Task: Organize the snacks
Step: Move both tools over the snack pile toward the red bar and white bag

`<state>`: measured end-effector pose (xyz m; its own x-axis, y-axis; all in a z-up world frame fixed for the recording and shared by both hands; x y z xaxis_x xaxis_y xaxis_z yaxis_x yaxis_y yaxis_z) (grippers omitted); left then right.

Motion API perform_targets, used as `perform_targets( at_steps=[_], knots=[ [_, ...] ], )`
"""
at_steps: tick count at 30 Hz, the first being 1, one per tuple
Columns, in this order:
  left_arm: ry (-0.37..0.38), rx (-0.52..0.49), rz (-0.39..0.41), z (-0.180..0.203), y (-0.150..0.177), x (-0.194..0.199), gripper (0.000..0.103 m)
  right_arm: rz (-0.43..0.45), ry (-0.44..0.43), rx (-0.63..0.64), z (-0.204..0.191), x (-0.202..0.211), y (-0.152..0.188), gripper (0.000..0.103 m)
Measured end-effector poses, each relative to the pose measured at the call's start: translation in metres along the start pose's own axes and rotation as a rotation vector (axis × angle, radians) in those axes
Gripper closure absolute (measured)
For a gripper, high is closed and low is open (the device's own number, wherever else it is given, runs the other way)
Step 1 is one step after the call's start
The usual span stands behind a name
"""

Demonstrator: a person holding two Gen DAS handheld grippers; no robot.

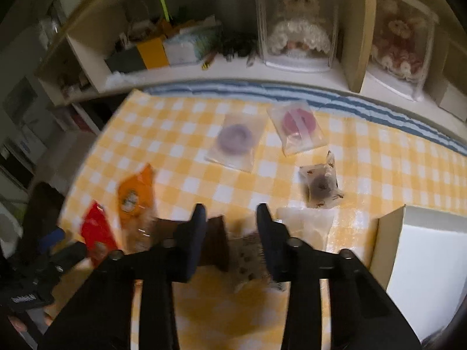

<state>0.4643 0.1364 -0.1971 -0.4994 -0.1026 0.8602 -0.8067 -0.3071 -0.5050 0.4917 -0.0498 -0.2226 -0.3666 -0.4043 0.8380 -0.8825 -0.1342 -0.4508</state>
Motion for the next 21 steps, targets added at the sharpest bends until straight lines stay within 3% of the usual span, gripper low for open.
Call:
perform_targets(
  at_steps=[3,6,13,16,21],
  knots=[
    [-0.035,-0.038,-0.012,0.006,0.005,-0.013,0.0,-0.05,0.04,0.02,0.009,-0.004,0.015,0.086],
    [-0.078,-0.073,-0.023,0.009,0.009,-0.021,0.0,-0.061,0.034,0.01,0.014,0.006,0.032,0.086],
    [-0.086,-0.111,-0.043,0.01,0.016,-0.017,0.0,-0.139,0.001,0.01,0.009,0.024,0.072,0.086],
    [-0.088,-0.129,-0.061,0.004,0.021,-0.011,0.0,-0.107,-0.011,0.027,0.001,0.035,0.069,0.086],
    [-0.085,-0.156,-0.085,-0.007,0.025,-0.001,0.0,-0.025,0.005,-0.001,0.006,0.038,0.035,0.086]
  ],
)
Point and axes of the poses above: each gripper's, at about its wrist camera, not at the fingertips, and x roughly against the way its jaws point, z to its right, y to its underside, the point moved 6 cm from there along -x, roughly the way its jaws point, and after that the axes turned 10 degrees about -y, right-handed, at the moved point
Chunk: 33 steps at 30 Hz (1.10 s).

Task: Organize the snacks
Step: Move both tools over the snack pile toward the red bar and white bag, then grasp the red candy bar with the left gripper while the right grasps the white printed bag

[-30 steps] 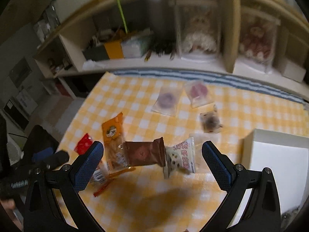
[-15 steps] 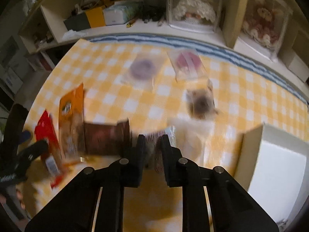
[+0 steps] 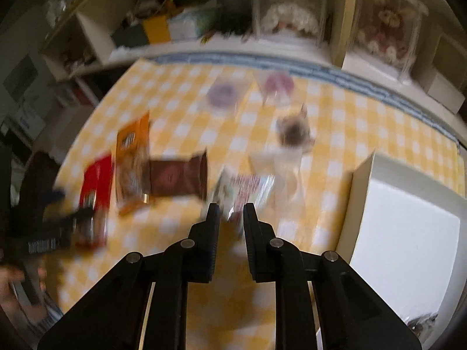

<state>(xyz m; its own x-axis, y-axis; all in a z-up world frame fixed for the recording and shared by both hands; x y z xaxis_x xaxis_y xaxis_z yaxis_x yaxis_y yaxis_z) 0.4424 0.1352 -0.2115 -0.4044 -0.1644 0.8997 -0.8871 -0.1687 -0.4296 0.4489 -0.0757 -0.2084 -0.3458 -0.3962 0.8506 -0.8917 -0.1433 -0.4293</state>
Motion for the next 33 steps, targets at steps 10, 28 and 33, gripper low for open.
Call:
perform_targets(
  at_steps=[10,28,33],
  knots=[
    [0.158,-0.038,0.022,0.005,-0.002,0.008,0.03,-0.103,0.132,0.061,0.028,-0.047,-0.032,0.086],
    [0.195,-0.02,-0.049,0.01,0.001,-0.002,0.058,-0.083,-0.071,-0.131,0.012,0.01,0.037,0.048],
    [0.21,-0.011,-0.041,0.009,0.002,-0.001,0.058,-0.095,-0.083,-0.224,0.004,-0.008,0.022,0.03]
  ],
)
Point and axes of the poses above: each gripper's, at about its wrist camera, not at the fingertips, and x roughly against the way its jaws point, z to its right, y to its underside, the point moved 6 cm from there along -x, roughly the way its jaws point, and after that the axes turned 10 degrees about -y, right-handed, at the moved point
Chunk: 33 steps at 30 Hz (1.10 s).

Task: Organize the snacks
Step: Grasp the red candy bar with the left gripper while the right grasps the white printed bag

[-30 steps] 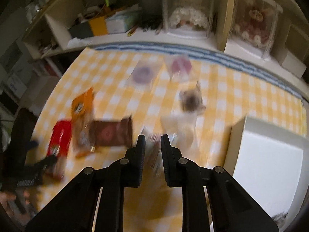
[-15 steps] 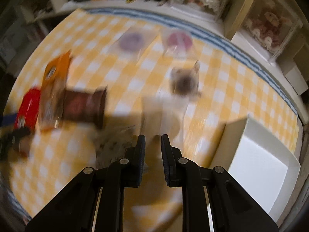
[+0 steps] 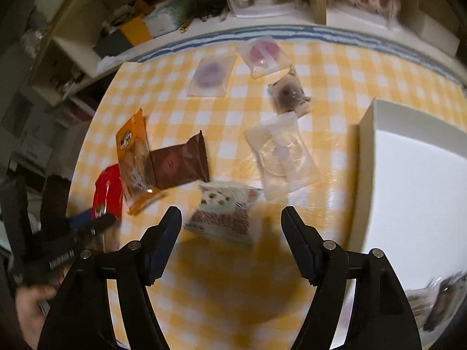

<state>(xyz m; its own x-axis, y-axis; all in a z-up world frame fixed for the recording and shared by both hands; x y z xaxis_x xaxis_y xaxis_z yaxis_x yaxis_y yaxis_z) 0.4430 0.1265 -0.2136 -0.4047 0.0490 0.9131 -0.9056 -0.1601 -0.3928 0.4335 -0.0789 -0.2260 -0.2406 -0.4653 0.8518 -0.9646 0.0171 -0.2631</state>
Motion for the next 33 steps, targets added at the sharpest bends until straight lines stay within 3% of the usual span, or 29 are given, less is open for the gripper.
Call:
perform_targets(
  at_steps=[8,10,12,13,23,33],
  knots=[
    [-0.003,0.002,-0.002,0.002,0.0,0.0,0.062,-0.091,0.087,-0.072,0.006,-0.035,-0.01,0.032],
    [0.002,0.013,0.001,0.002,0.0,0.0,0.065,-0.107,0.092,-0.067,0.008,-0.037,-0.007,0.041],
    [0.011,0.028,0.006,0.002,-0.001,0.002,0.068,-0.113,0.081,-0.06,0.007,-0.037,-0.004,0.058],
    [0.015,0.039,0.01,0.001,-0.001,0.004,0.069,-0.111,0.079,-0.051,0.006,-0.035,-0.002,0.058],
    [0.041,0.1,0.075,-0.007,0.003,0.037,0.071,0.05,0.033,0.104,-0.02,0.018,0.011,0.062],
    [0.085,0.091,0.176,0.008,0.018,0.089,0.071,0.185,-0.035,0.151,-0.043,0.069,0.012,0.062]
  ],
)
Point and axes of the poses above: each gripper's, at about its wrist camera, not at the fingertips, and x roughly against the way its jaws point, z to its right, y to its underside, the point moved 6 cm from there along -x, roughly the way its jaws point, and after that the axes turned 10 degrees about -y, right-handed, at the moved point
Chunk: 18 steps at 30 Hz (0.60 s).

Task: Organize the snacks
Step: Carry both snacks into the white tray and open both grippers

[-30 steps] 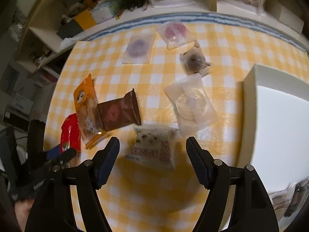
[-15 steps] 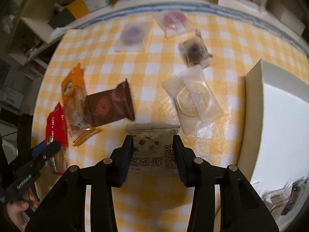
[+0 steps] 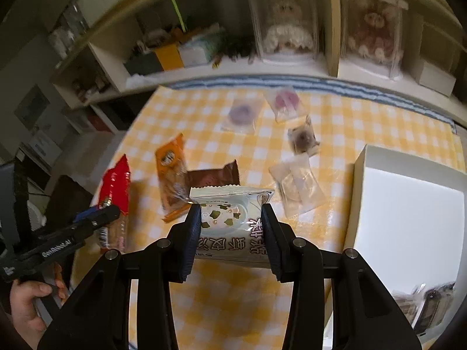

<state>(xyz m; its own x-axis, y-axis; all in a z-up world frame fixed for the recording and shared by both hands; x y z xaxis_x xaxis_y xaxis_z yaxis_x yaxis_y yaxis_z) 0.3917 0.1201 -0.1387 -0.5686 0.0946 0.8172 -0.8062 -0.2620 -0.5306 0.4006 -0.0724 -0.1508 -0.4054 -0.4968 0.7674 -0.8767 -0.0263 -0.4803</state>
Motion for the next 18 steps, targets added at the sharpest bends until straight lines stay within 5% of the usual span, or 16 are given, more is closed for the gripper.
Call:
perform_targets(
  at_steps=[18],
  knots=[
    [0.083,-0.156,0.142,0.068,0.009,0.079,0.071,0.216,0.05,0.027,0.022,0.111,0.009,0.062]
  ],
)
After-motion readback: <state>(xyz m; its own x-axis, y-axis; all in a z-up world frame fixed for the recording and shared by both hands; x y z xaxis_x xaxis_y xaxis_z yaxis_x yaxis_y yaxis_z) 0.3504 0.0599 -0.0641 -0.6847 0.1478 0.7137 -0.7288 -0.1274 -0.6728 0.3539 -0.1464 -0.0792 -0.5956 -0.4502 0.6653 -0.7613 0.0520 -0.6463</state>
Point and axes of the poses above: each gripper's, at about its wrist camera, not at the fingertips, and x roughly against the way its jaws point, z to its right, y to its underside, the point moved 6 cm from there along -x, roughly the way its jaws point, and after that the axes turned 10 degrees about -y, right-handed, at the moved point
